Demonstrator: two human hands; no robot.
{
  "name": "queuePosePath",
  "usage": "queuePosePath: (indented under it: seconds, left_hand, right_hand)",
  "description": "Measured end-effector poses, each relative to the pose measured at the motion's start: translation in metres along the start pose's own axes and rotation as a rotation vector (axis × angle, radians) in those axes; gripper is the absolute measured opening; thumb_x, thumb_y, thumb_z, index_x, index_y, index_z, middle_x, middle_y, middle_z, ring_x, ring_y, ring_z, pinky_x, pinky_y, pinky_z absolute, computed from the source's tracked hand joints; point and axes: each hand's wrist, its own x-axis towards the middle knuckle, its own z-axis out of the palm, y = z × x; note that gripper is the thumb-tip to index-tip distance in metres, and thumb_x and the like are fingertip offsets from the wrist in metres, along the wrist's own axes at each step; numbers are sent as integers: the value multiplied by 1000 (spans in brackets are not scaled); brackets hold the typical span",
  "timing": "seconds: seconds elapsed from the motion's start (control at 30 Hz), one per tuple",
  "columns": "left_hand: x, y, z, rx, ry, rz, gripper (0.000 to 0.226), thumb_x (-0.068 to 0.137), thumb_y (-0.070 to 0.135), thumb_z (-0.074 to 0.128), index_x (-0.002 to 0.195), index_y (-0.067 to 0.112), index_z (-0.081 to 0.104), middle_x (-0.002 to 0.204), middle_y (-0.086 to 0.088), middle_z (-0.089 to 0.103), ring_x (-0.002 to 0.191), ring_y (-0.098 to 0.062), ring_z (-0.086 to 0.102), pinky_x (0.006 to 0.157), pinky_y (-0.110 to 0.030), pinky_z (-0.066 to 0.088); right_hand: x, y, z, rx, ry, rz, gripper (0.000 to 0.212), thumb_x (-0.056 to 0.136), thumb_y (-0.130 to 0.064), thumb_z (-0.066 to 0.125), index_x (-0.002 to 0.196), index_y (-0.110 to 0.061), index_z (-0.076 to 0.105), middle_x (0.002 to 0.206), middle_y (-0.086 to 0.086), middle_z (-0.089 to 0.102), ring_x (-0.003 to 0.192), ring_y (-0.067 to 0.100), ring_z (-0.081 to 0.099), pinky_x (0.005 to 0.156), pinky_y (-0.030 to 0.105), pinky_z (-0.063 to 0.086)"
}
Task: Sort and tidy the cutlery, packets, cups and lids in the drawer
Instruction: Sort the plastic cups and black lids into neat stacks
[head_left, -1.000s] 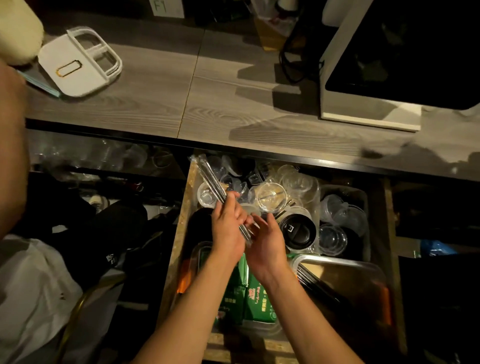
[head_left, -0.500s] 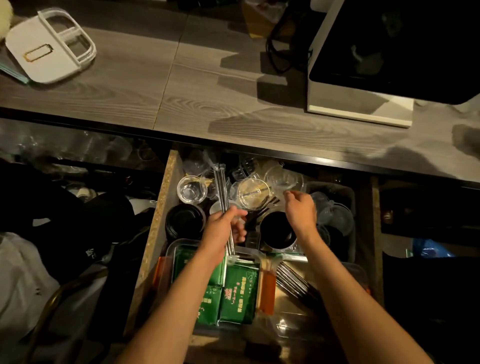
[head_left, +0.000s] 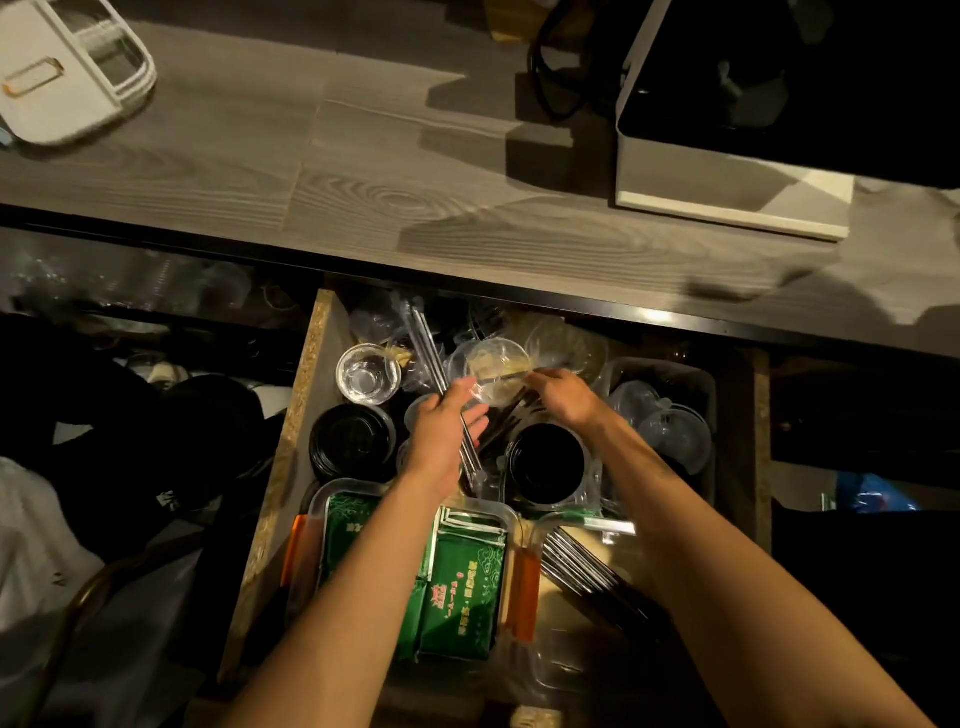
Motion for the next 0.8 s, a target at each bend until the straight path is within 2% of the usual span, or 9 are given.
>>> queuePosePath:
  seconds: [0.07,0.13,0.27,0.3,0.37,0.43,0.57,0.67,0.8]
  left_hand:
    - [-3,5,-1,-30,28,50,37,105,28,47,133,5,57,138,-14,57,116,-22,62,107,-38,47]
    - [-6,7,-1,-37,37,85,37,104,28,48,133,6,56,136,-13,59,108,-16,64,108,-37,46]
    - [-9,5,-4,2,31,115,39,104,32,49,136,12,57,139,-7,57,93,2,62,102,-32,47]
    - [-9,4,-5,6,22,109,38,103,34,50,135,14,58,140,-7,57,93,2,63,103,-35,46]
    - [-12,1,-7,11,6,93,37,103,36,50,133,18,60,142,-7,56,95,-1,63,103,-37,48]
    - [-17,-1,-8,28,10,104,35,104,34,48,131,17,61,140,-9,56,97,-2,63,98,-34,50]
    - [-28,-5,-9,70,14,135,28,105,31,46,122,20,64,132,-8,61,108,-8,63,104,-37,49]
    - [-33,-7,-8,121,1,134,24,104,34,46,114,26,66,123,-1,65,111,-13,64,104,-39,50]
    - [-33,-10,-4,115,-16,97,29,106,27,42,118,14,65,125,-7,65,111,-19,64,95,-35,54]
  right_hand:
    - [3,5,1,204,-21,-1,24,99,-16,52,105,-1,71,102,10,71,91,22,65,87,35,51]
    - [1,5,0,331,-61,-19,23,99,-13,49,94,-5,70,94,10,70,85,19,65,79,31,51]
    - [-2,11,-4,355,-144,-62,23,99,-8,48,106,-1,68,95,9,69,83,15,64,77,24,51]
    - [-3,13,-5,360,-162,-81,21,98,-5,50,107,0,68,96,10,69,84,15,64,76,23,52]
    - [-6,18,-6,343,-174,-135,15,94,4,56,96,-6,68,92,10,67,83,15,64,75,20,54]
    - [-10,21,-8,304,-141,-174,18,88,8,63,88,-9,66,83,6,66,75,9,64,72,17,54]
    - [-15,26,-10,264,-34,-249,16,86,4,68,85,-12,70,75,-3,67,67,-1,63,70,14,51]
    - [-17,27,-8,251,-30,-272,14,87,2,68,86,-12,71,80,1,69,72,2,63,74,17,51]
    - [-18,23,-6,203,22,-304,5,86,-2,71,88,-5,74,83,7,72,74,6,64,74,19,51]
